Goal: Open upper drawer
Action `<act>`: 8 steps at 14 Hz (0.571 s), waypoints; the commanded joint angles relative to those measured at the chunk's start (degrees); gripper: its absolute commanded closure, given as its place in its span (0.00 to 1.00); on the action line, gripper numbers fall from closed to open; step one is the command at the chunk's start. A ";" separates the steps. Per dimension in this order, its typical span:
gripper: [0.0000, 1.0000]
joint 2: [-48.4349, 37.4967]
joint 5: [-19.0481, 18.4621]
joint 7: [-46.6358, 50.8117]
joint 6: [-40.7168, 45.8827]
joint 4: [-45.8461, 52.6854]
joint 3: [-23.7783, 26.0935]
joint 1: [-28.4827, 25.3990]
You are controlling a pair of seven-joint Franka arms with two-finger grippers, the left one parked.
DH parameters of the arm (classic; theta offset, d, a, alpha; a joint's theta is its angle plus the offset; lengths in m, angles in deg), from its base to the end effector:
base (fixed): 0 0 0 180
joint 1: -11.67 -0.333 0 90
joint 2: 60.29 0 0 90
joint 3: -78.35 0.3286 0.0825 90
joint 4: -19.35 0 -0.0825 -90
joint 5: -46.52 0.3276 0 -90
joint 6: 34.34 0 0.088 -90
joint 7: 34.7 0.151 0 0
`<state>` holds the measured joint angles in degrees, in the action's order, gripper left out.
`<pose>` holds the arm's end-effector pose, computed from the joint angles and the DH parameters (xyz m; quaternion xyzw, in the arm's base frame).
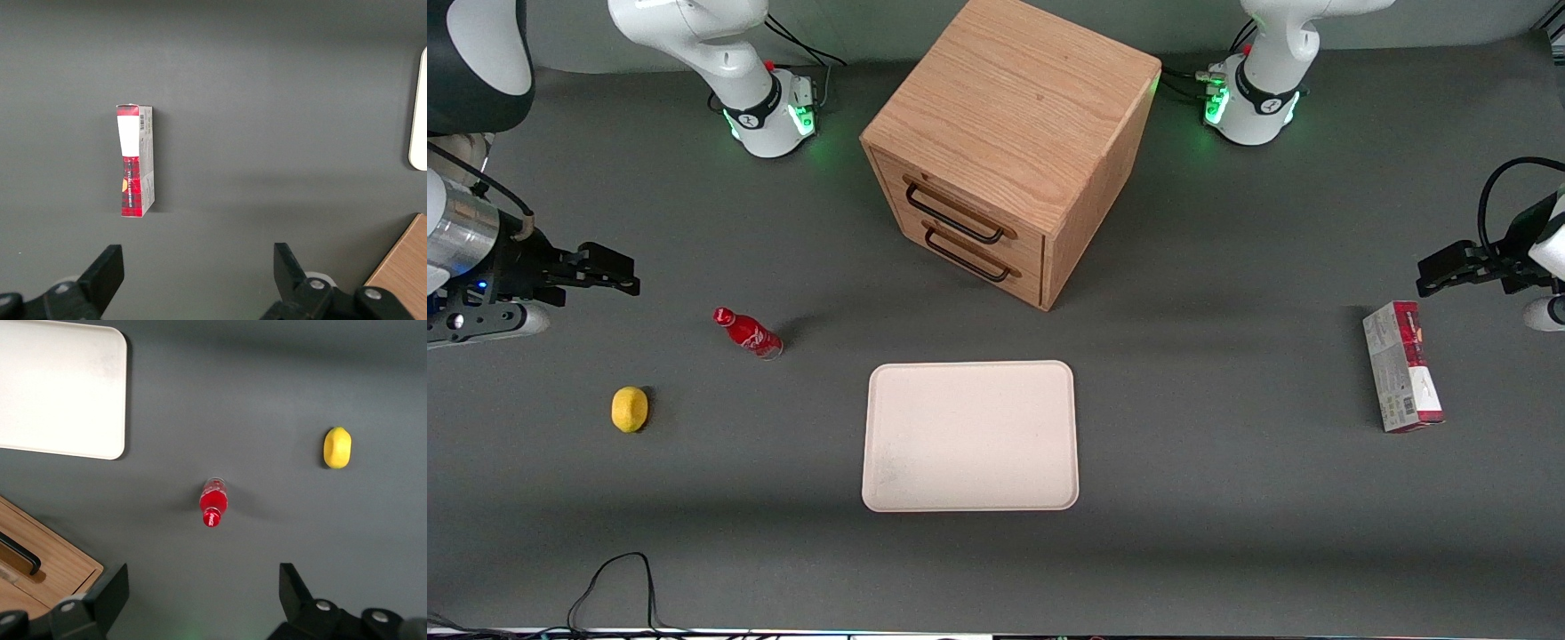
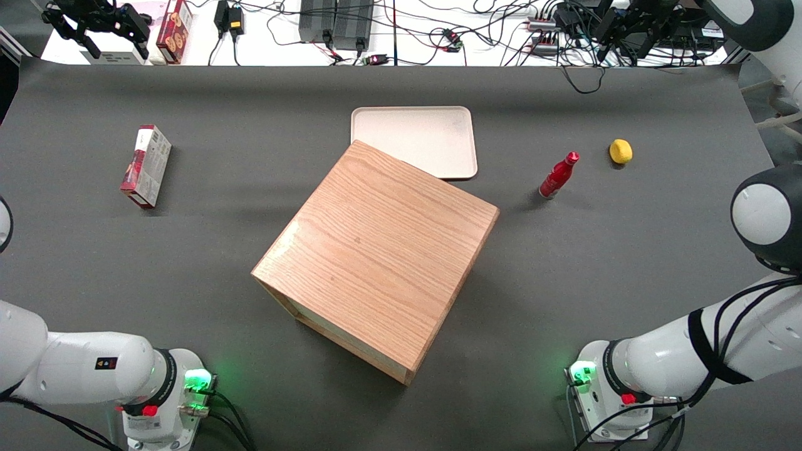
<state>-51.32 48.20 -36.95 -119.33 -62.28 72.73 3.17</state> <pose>0.5327 0.0356 0.5653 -0.9978 -0.0455 0.0486 0.0067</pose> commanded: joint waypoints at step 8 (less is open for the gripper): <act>0.00 -0.53 -0.19 1.56 1.93 1.04 0.43 0.50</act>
<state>-51.33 48.20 -36.70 -118.68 -61.82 72.93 3.56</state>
